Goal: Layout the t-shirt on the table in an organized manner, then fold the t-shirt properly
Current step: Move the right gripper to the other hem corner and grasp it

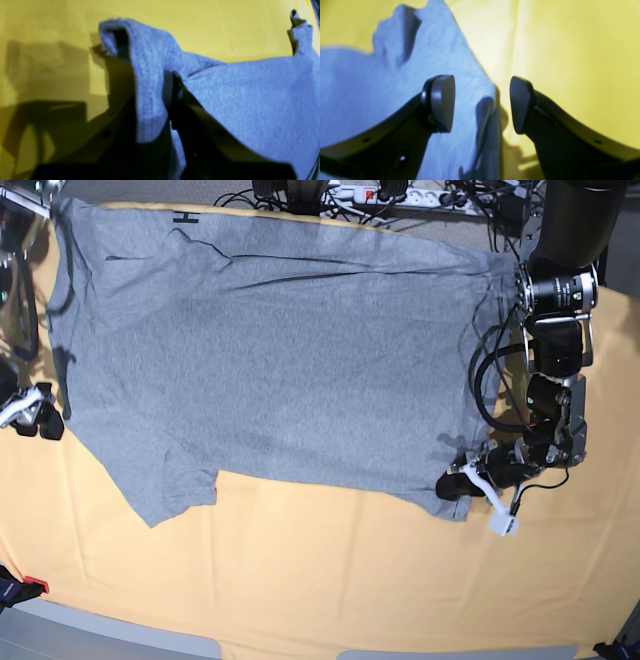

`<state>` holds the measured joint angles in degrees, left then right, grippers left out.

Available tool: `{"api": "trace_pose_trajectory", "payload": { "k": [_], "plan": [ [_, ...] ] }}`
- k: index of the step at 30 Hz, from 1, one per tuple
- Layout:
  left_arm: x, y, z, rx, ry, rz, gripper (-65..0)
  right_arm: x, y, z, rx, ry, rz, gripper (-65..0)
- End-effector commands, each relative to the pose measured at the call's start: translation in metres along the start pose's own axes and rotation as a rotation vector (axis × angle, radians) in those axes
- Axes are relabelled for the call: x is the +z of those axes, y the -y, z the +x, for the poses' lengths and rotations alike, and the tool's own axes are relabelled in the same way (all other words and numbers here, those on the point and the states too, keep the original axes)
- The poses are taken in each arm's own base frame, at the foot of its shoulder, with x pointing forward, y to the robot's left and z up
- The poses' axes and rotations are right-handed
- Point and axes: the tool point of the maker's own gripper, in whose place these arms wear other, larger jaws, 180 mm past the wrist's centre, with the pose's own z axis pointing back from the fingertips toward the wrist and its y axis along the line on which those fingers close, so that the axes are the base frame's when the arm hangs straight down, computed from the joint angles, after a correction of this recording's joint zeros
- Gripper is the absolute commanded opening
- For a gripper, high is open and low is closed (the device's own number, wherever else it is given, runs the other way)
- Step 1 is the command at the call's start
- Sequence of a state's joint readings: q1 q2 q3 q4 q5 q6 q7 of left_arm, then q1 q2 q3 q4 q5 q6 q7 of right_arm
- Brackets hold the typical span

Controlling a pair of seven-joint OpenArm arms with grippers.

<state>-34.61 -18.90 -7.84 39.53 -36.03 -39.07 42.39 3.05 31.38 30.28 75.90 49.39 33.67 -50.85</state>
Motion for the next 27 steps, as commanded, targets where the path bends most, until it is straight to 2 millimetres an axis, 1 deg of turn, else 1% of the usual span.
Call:
{"api": "trace_pose_trajectory", "payload": {
  "k": [1, 4, 6, 8, 10, 13, 18, 22, 25, 27],
  "plan": [
    [0.006, -0.002, 0.02, -0.025, 0.035, 0.009, -65.0, -0.001, 0.007, 0.025, -0.003, 0.059, 0.01, -29.0],
    [0.006, -0.002, 0.02, -0.025, 0.035, 0.009, -65.0, -0.025, 0.021, 0.019, -0.108, 0.03, 0.036, -29.0],
    [0.006, -0.002, 0.02, -0.025, 0.035, 0.009, -65.0, -0.039, 0.032, 0.009, -0.184, -0.005, 0.026, -29.0],
    [0.006, -0.002, 0.02, -0.024, 0.035, 0.009, -65.0, -0.05, 0.035, -0.003, -0.266, -0.032, 0.038, -29.0],
    [0.006, -0.002, 0.02, -0.024, 0.036, 0.009, -65.0, -0.057, 0.033, -0.014, -0.328, -0.05, 0.058, -29.0],
    [0.006, -0.002, 0.02, -0.024, 0.036, 0.009, -65.0, -0.064, 0.022, -0.024, -0.363, -0.059, 0.104, -29.0],
    [0.005, -0.002, 0.02, -0.024, 0.035, 0.009, -65.0, -0.073, -0.002, -0.046, -0.366, -0.149, 0.16, -29.0],
    [0.006, -0.001, 0.02, -0.024, 0.036, 0.008, -65.0, -0.078, -0.016, -0.052, -0.368, -0.179, 0.196, -29.0],
    [0.005, 0.0, 0.022, -0.018, 0.043, 0.003, -65.0, -0.079, -0.033, -0.059, -0.347, -0.247, 0.254, -29.1],
    [0.005, 0.0, 0.022, -0.019, 0.044, 0.002, -65.0, -0.08, -0.042, -0.063, -0.302, -0.294, 0.269, -31.2]
  ]
}}
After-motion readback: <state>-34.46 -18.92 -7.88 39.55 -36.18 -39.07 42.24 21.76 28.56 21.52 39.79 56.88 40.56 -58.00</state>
